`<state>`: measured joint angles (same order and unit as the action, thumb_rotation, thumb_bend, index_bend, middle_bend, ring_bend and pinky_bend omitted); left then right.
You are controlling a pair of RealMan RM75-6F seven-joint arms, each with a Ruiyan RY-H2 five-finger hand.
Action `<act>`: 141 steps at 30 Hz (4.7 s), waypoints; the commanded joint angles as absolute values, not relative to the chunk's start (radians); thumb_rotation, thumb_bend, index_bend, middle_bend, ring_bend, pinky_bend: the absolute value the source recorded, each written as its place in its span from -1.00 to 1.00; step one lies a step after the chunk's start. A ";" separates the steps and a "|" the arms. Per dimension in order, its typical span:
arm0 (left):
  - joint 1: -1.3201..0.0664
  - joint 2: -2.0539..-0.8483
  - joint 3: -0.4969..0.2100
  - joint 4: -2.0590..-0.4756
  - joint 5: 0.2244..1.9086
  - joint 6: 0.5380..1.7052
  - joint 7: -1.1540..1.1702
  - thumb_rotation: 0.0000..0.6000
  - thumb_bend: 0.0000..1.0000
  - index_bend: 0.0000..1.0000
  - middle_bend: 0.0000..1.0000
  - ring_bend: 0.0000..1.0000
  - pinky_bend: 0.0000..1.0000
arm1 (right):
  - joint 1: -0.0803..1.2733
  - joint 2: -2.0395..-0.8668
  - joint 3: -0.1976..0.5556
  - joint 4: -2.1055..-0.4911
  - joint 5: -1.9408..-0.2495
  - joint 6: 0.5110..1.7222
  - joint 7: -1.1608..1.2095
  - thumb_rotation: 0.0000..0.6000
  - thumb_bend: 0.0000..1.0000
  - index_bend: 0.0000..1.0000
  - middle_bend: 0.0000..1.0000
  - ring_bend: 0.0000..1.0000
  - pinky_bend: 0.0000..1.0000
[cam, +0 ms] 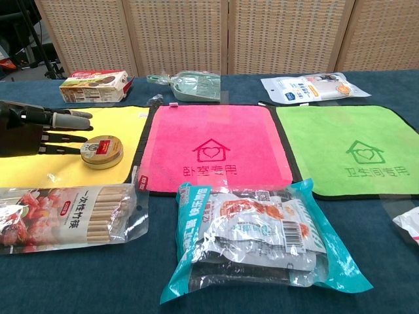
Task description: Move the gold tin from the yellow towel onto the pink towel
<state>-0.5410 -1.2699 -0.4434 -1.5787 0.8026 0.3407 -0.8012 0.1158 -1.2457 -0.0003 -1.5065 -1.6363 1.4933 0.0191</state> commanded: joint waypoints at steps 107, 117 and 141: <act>-0.829 -1.441 -0.379 -1.593 0.680 0.742 -0.409 1.00 -0.58 -0.89 -1.00 -1.00 -1.00 | 0.111 -1.224 -0.003 -1.510 -1.647 1.508 0.059 1.00 -0.27 -0.70 -1.00 -1.00 -0.85; -0.638 -1.303 -0.166 -1.700 1.067 1.041 -0.191 1.00 -0.60 -0.89 -1.00 -1.00 -1.00 | 0.110 -1.231 -0.006 -1.515 -1.652 1.507 0.030 1.00 -0.27 -0.70 -1.00 -1.00 -0.85; -0.247 -1.323 0.118 -1.579 1.468 1.503 0.190 1.00 -0.65 -0.89 -1.00 -1.00 -1.00 | 0.097 -1.202 0.013 -1.543 -1.622 1.523 0.037 1.00 -0.27 -0.70 -1.00 -1.00 -0.85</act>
